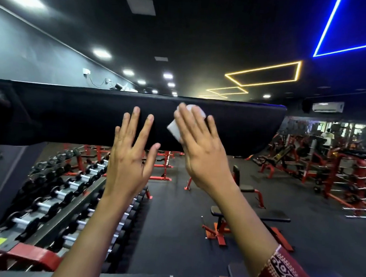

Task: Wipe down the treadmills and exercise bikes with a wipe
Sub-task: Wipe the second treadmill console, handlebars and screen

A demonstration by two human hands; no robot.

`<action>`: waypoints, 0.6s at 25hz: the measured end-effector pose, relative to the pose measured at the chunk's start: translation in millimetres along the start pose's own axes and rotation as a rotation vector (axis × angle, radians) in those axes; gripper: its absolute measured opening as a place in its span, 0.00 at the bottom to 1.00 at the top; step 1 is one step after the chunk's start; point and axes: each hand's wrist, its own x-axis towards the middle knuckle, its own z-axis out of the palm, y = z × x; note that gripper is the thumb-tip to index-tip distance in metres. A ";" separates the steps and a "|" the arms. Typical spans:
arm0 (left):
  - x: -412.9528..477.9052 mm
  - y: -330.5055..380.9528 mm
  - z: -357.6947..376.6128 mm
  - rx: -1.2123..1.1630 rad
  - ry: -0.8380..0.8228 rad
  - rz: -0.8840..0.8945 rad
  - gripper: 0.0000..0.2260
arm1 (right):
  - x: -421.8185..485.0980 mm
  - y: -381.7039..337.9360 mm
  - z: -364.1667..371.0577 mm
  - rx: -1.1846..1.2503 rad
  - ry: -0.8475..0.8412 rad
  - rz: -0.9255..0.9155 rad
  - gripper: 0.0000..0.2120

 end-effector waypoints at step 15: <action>-1.5 -21.9 -4.2 -0.004 0.051 0.031 0.24 | -9.9 -33.3 11.8 -0.045 0.120 0.382 0.31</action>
